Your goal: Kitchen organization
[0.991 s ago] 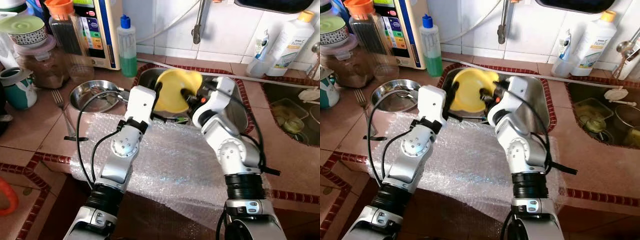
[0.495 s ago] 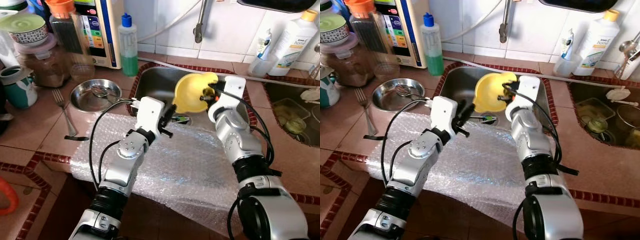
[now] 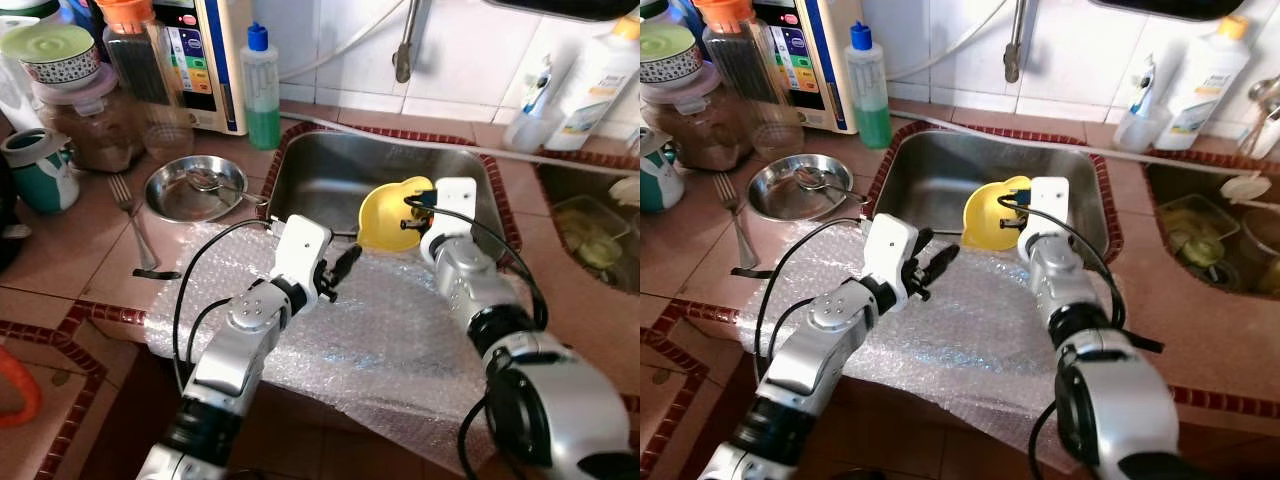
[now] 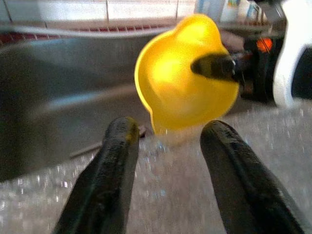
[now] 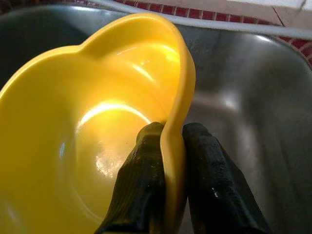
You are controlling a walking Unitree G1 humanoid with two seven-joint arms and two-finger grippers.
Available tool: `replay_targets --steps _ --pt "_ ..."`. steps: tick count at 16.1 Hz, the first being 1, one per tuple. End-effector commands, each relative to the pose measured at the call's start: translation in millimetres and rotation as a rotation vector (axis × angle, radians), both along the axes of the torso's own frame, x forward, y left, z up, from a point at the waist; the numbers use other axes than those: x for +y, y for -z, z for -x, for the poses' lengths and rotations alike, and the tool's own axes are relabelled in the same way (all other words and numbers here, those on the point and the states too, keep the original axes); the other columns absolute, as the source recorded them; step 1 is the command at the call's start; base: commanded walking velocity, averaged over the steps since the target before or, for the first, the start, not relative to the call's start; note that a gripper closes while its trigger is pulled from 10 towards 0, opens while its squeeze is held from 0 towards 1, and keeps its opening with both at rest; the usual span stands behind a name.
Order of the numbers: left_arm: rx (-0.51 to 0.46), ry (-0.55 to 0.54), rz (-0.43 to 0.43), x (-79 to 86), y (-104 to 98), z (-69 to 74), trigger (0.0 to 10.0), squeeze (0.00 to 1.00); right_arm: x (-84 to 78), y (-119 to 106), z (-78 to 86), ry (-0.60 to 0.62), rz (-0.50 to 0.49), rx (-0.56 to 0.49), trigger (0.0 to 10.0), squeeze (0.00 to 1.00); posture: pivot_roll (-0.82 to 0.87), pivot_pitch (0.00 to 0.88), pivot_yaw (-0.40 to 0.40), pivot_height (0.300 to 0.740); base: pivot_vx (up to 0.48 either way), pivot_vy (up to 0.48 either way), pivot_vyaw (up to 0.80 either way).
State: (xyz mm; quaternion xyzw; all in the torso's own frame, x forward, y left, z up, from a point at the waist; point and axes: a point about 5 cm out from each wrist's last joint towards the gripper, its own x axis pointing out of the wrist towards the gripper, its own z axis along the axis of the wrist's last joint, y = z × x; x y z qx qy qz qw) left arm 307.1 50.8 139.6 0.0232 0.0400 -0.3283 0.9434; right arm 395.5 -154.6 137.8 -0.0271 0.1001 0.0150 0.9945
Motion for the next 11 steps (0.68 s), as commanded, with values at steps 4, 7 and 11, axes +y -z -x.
replay_targets --steps 4,7,11 --pt "0.016 0.074 -0.072 -5.9 -2.8 9.1 10.0 1.0 -1.2 30.5 11.7 -0.051 0.153 0.131 0.0 0.0 0.13 0.101 0.027 0.74 0.0 0.0 0.0" --pt "0.018 0.057 -0.056 -5.7 -10.6 6.4 10.0 1.0 -3.9 34.8 13.5 -0.053 0.163 0.165 0.0 0.0 0.13 0.099 0.026 0.74 0.0 0.0 0.0" --pt "0.027 0.049 -0.068 -6.7 -9.7 4.8 10.0 1.0 -5.4 38.1 15.3 -0.09 0.174 0.187 10.0 1.0 0.12 0.093 0.022 0.74 0.0 0.0 0.0"
